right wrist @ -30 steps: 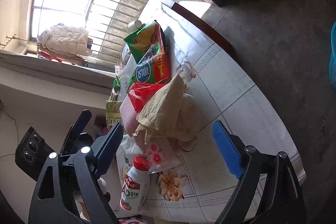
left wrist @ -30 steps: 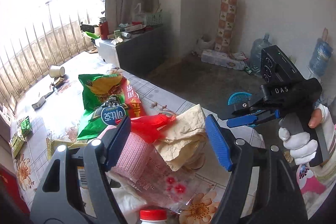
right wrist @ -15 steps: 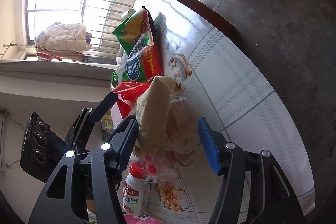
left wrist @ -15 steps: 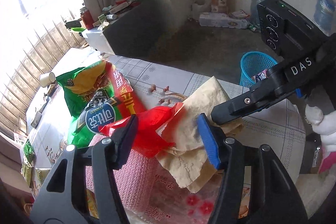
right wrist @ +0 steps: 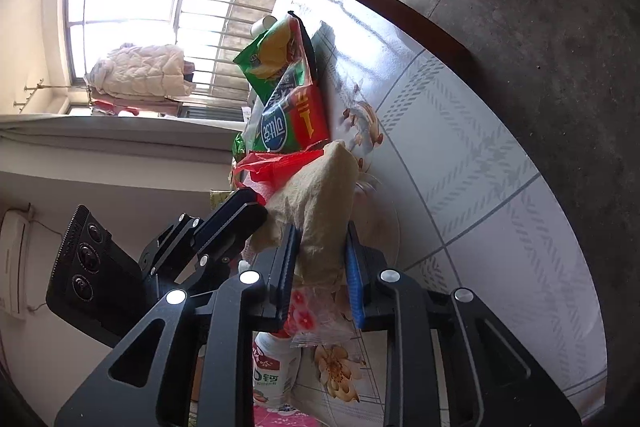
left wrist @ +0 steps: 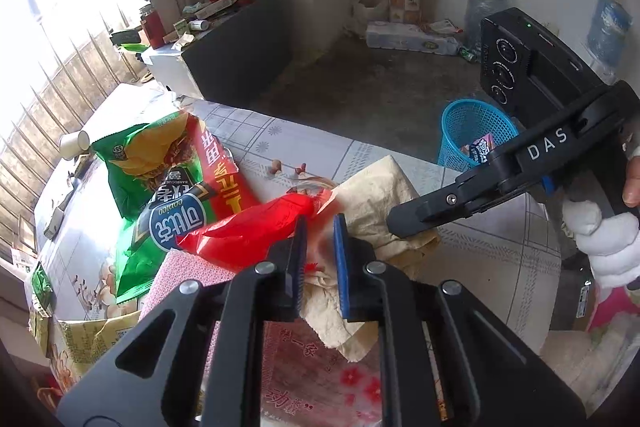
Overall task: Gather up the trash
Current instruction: 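Grasp the red wrapper with the left tool while the right tool grasps the tan paper, then carry the red wrapper and tan paper to the wastebasket and release both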
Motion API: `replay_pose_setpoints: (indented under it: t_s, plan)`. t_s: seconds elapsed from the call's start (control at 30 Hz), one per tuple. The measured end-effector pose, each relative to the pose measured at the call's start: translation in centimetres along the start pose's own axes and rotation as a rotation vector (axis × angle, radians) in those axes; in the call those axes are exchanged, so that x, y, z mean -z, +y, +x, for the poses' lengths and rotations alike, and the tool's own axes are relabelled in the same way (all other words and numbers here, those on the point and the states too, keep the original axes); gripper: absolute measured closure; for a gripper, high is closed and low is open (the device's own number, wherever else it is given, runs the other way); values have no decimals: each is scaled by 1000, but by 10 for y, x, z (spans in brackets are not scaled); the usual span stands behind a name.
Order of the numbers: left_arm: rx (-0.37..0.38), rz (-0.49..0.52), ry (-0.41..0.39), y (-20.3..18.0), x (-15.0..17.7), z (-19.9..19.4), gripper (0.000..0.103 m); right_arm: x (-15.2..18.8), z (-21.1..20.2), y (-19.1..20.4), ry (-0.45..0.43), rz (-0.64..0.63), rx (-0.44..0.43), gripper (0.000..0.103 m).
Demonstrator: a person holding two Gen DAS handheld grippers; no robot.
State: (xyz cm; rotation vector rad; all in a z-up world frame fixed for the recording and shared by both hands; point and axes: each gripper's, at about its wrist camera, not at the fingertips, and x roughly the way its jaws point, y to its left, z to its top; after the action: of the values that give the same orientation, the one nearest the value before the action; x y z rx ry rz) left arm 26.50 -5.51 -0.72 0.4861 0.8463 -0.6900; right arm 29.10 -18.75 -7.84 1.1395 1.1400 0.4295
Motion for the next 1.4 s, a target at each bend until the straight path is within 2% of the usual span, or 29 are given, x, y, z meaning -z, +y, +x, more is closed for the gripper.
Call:
replay_pose_setpoints:
  t_s: [0.1, 0.17, 0.23, 0.33, 0.43, 0.53, 0.7, 0.8, 0.83, 0.9, 0.97, 1.2, 1.4]
  plan:
    - [16, -33, -43, 10, -3, -13, 85, 0, -2, -3, -5, 3, 1, 84]
    - [-10, -45, -65, 17, -4, -19, 60, 0, -2, -6, -6, 9, 1, 86]
    - [-35, -42, -81, 22, -6, -21, 55, 0, -4, -9, -4, 11, -3, 86]
    - [-38, -9, -52, 23, -9, -12, 43, 0, -5, -11, -2, 12, -8, 87]
    - [-68, 45, 5, 22, -11, 5, 43, 0, -4, -12, 0, 12, -14, 87]
    - [-64, 41, 56, 27, -14, 21, 43, 0, -3, -13, 6, 9, -17, 87]
    - [-44, 22, 102, 34, -19, 35, 57, 0, 0, -14, 14, 6, -26, 88]
    - [-37, 31, 116, 35, -21, 38, 75, -1, 0, -15, 15, 3, -30, 91]
    - [-42, 36, 124, 34, -22, 38, 84, -1, 0, -15, 16, 1, -33, 92]
    - [-62, 51, 132, 33, -23, 40, 90, -2, 0, -15, 16, 2, -40, 93]
    - [-78, 60, 124, 32, -25, 38, 99, -2, 0, -16, 15, 5, -53, 96]
    - [-113, 13, 69, 36, -30, 17, 103, -1, -10, -7, -8, -21, -93, 98]
    - [-140, -23, -18, 35, -39, -23, 103, 1, -32, 5, -47, -53, -145, 98]
